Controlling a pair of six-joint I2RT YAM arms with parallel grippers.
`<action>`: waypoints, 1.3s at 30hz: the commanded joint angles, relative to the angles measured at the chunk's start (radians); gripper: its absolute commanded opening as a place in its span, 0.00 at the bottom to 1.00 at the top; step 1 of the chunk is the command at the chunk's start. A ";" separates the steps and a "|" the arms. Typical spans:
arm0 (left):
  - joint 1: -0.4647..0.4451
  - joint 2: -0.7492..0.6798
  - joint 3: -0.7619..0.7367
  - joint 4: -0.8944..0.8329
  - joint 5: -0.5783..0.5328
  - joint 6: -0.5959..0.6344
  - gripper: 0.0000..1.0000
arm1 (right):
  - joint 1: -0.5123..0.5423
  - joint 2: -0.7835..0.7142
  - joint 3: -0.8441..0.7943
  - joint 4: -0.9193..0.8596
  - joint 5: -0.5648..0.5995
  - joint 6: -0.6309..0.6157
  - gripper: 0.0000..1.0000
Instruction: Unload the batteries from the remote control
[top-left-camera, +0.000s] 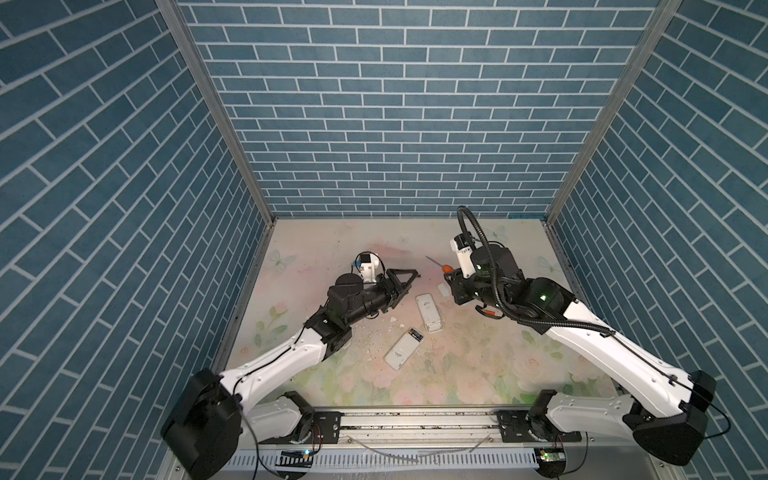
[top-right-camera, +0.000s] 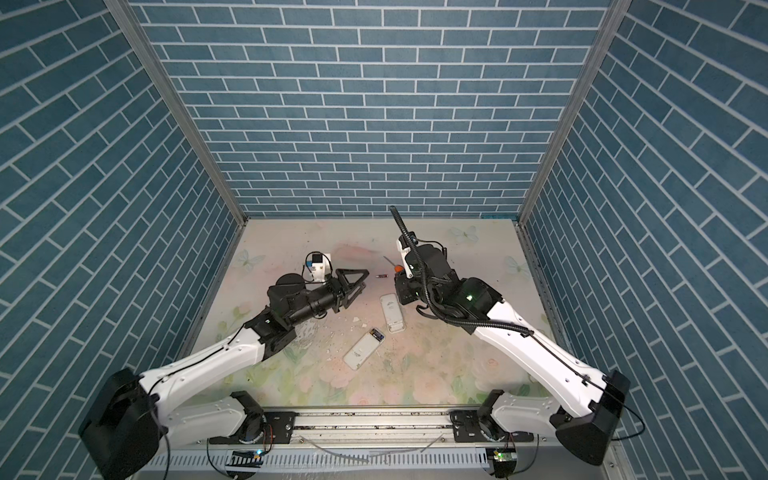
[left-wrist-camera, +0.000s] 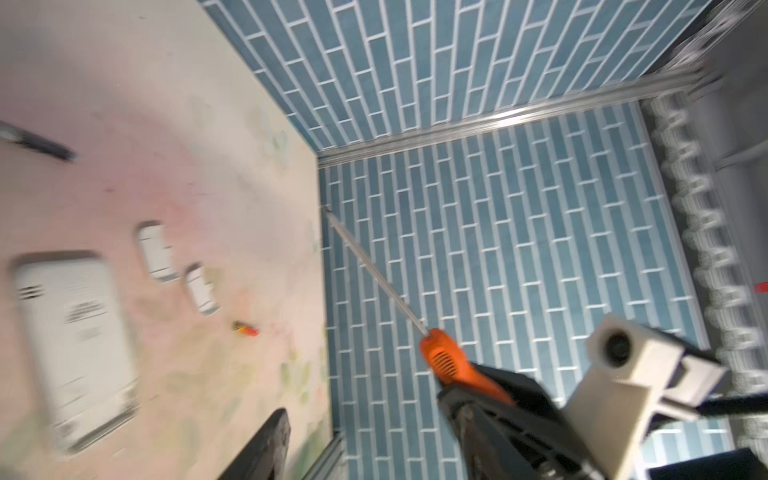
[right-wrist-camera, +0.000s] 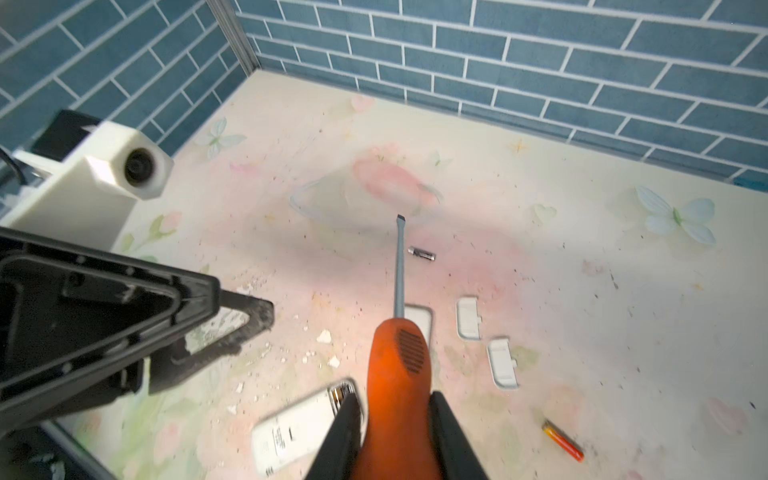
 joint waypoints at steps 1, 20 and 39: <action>0.002 -0.107 0.016 -0.487 -0.078 0.230 0.67 | -0.001 -0.004 0.085 -0.259 -0.062 -0.036 0.00; -0.215 0.180 0.163 -1.006 -0.228 0.658 0.70 | 0.040 0.131 0.115 -0.559 -0.320 -0.235 0.00; -0.340 0.433 0.161 -0.811 -0.369 0.769 0.72 | -0.005 0.181 0.063 -0.507 -0.365 -0.250 0.00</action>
